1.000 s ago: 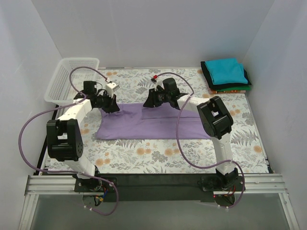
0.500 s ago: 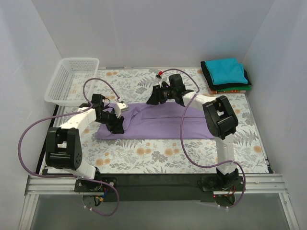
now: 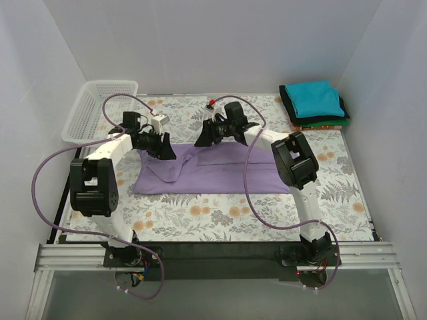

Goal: Fold and stack the t-shirts
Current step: Fold the tshirt

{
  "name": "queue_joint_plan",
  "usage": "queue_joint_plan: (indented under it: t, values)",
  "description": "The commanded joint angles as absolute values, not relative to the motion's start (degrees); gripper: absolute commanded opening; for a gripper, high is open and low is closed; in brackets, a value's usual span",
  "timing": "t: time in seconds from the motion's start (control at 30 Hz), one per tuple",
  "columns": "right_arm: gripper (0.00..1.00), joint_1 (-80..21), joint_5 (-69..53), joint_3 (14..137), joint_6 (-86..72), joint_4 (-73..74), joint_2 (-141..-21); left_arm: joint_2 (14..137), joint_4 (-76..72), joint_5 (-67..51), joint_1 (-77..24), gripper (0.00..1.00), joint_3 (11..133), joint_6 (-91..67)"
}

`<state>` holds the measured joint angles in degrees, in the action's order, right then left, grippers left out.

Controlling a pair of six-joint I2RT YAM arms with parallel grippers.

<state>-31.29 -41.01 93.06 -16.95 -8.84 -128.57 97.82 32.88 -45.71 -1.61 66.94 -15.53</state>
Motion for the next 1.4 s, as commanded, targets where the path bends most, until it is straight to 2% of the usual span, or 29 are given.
queue_joint_plan:
  t: [0.0, 0.2, 0.3, 0.4, 0.43, 0.53, 0.63, 0.8, 1.1, 1.37]
  values:
    - [0.59, -32.52, -43.33, 95.71, -16.44, -7.38, -130.95, 99.04, 27.16, -43.16, -1.76, 0.48, 68.9, -25.66]
    - [0.58, -34.54, -42.28, 95.71, -15.56, -7.38, -132.36, 103.17, 27.6, -41.93, -2.2, 0.47, 70.14, -28.39]
    - [0.54, -34.98, -40.7, 96.06, -15.21, -7.56, -132.8, 104.49, 27.86, -40.87, -2.72, 0.46, 70.57, -28.48]
    - [0.43, -35.07, -39.9, 97.03, -15.29, -7.47, -133.33, 105.73, 29.18, -40.08, -3.78, 0.43, 71.02, -28.21]
    - [0.33, -34.98, -39.47, 97.12, -15.29, -7.47, -133.42, 105.82, 29.35, -39.99, -4.04, 0.42, 70.93, -27.95]
    - [0.13, -35.07, -38.68, 97.47, -15.38, -7.47, -133.51, 106.0, 29.36, -38.59, -5.18, 0.37, 70.66, -27.77]
    - [0.01, -34.98, -37.88, 97.03, -15.38, -7.47, -133.24, 106.35, 29.36, -38.15, -5.8, 0.32, 70.49, -28.04]
    - [0.01, -34.98, -36.74, 95.45, -14.85, -7.56, -131.66, 105.21, 28.74, -36.48, -6.24, 0.27, 70.05, -28.12]
    - [0.01, -34.72, -35.24, 92.11, -17.05, -9.93, -130.69, 103.01, 27.51, -31.56, -6.06, 0.27, 69.52, -29.18]
    - [0.01, -34.54, -35.59, 90.97, -17.93, -11.6, -130.34, 105.73, 29.88, -32.34, -6.41, 0.28, 70.14, -28.3]
